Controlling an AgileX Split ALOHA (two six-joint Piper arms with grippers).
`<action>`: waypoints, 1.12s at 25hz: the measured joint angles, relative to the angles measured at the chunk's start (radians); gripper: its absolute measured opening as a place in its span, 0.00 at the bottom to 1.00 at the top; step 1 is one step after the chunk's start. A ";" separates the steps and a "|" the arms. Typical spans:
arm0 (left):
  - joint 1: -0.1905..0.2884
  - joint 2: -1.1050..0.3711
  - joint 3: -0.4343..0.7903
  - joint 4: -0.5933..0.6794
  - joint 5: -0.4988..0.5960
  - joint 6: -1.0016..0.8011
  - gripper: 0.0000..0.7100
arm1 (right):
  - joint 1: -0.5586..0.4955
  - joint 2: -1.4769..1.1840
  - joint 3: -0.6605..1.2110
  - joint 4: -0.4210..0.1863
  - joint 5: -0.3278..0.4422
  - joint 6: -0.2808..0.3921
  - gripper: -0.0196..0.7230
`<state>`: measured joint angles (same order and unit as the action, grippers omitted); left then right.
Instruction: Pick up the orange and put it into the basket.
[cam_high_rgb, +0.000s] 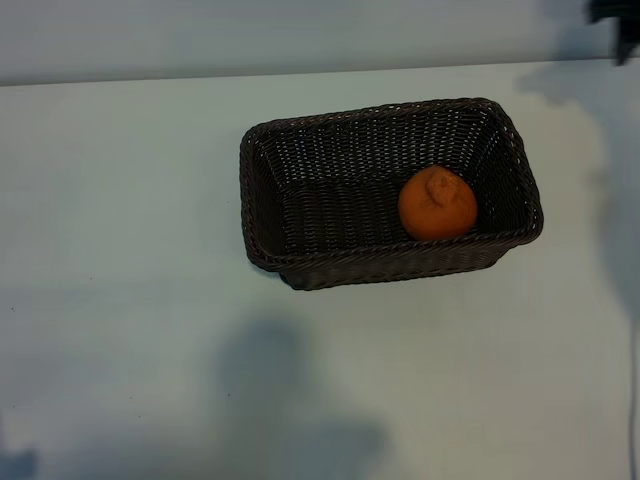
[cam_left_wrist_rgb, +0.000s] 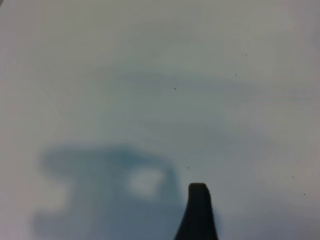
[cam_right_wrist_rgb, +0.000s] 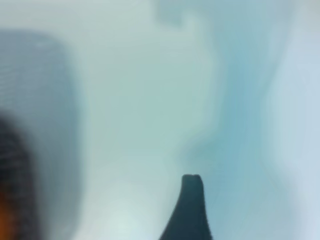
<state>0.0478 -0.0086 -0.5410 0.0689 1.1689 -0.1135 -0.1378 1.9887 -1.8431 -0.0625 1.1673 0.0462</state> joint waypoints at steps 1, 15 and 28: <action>0.000 0.000 0.000 0.000 0.000 0.000 0.83 | -0.027 0.000 0.000 0.000 0.000 -0.002 0.83; 0.000 0.000 0.000 0.001 0.000 -0.001 0.83 | -0.165 -0.025 0.000 0.039 0.011 -0.033 0.83; 0.000 0.000 0.000 0.001 0.000 -0.004 0.83 | -0.166 -0.235 0.000 0.092 0.075 -0.035 0.83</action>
<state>0.0478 -0.0086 -0.5410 0.0697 1.1689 -0.1173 -0.3037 1.7535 -1.8431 0.0294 1.2426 0.0110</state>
